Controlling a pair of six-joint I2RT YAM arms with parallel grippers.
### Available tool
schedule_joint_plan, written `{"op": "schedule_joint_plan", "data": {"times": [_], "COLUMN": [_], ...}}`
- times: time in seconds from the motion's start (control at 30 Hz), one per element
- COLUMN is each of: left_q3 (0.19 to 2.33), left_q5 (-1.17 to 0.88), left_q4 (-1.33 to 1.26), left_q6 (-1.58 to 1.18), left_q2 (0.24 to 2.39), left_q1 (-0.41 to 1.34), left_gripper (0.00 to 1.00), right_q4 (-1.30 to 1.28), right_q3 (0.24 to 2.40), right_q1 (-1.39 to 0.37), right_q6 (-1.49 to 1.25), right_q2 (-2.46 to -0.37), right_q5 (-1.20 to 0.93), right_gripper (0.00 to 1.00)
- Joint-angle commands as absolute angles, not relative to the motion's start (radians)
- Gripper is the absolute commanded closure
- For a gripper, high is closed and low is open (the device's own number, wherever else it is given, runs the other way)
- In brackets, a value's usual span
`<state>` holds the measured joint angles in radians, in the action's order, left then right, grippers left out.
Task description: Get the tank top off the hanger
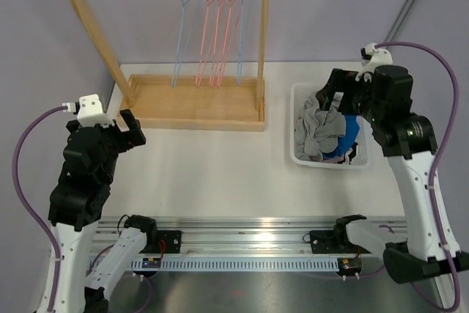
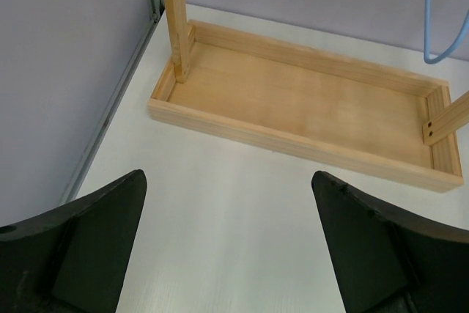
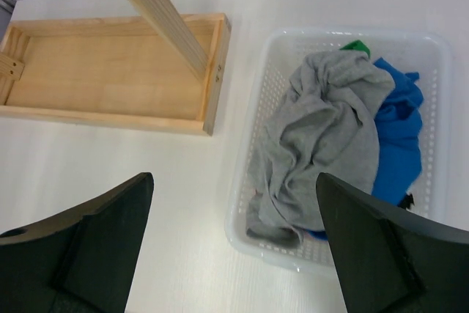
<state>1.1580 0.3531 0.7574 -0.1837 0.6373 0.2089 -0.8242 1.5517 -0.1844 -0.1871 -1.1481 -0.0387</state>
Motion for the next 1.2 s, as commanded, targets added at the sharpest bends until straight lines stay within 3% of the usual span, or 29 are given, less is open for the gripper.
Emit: {"op": "schedule_joint_plan", "data": {"times": [0.0,0.33,0.5,1.17], "left_q3": [1.253,1.226,1.171,1.08], "left_q5": [0.31,0.337,0.342,0.377], "left_q4": [0.882,0.95,0.948,0.894], "left_q6": [-0.167,-0.126,-0.103,-0.087], "left_q2": [0.644,0.467,0.382,0.29], "left_q1": [0.212,0.244,0.274,0.31], "left_gripper": [0.01,0.01,0.01,0.01], "right_q4": [-0.949,-1.085,-1.069,-1.046], "right_q3": [1.516,1.338,1.298,1.273], "right_q1": [-0.195,-0.201,-0.201,-0.201], "right_q6": [-0.183,-0.182,-0.189,-0.181], "right_q2": [-0.999,-0.735,-0.638,-0.614], "right_q5": [0.032,0.201,0.169,0.152], "right_gripper": [0.01,0.01,0.0,0.0]}}
